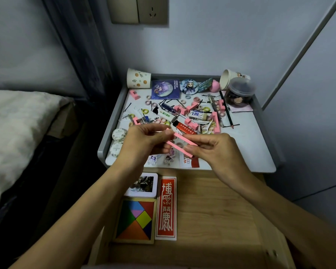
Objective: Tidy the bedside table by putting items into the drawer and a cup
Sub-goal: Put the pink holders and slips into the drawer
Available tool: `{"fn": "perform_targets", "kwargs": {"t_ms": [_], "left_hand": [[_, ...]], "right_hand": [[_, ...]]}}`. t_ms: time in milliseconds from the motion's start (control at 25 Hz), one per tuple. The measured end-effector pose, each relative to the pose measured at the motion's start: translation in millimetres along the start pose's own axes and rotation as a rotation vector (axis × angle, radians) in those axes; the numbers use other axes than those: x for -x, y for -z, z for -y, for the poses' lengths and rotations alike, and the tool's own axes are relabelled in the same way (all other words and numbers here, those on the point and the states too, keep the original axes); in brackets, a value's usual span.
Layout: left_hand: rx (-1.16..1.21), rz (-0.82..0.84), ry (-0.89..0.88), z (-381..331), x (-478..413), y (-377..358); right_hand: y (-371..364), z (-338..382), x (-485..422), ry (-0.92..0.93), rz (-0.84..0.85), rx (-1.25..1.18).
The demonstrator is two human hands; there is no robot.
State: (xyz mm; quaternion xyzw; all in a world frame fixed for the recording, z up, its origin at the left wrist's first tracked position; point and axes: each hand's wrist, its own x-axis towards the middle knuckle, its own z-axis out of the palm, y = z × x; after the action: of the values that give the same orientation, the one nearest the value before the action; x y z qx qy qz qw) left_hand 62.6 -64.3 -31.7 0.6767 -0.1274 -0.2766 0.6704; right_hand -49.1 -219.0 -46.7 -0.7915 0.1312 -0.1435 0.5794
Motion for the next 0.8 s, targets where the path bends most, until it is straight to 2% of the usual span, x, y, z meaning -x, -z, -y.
{"fn": "perform_targets", "kwargs": {"t_ms": [120,360,480,560,640,720,800], "left_hand": [[-0.066,0.023,-0.032,-0.5,1.2,-0.7],[-0.042,-0.008,-0.002,-1.3,0.7,1.3],[-0.037,-0.031,-0.015,-1.8,0.1,0.1],[-0.046,-0.030,-0.012,-2.0,-1.1,-0.9],[-0.045,-0.014,0.000,-0.5,-2.4,-2.0],[-0.053,-0.006,0.001,0.8,-3.2,-3.9],[-0.058,-0.015,-0.006,1.4,-4.5,-5.3]], "right_hand": [[3.6,-2.7,-2.0,-0.001,0.040,0.021],[4.9,-5.8,-8.6,-0.001,0.117,-0.018],[8.2,-2.2,-13.5,0.031,0.077,0.042],[14.1,0.2,-20.5,0.067,-0.048,0.172],[25.8,-4.6,-38.7,0.070,-0.202,0.430],[40.4,-20.2,-66.2,0.008,-0.288,0.695],[50.5,-37.8,-92.0,-0.108,-0.303,0.885]]}}
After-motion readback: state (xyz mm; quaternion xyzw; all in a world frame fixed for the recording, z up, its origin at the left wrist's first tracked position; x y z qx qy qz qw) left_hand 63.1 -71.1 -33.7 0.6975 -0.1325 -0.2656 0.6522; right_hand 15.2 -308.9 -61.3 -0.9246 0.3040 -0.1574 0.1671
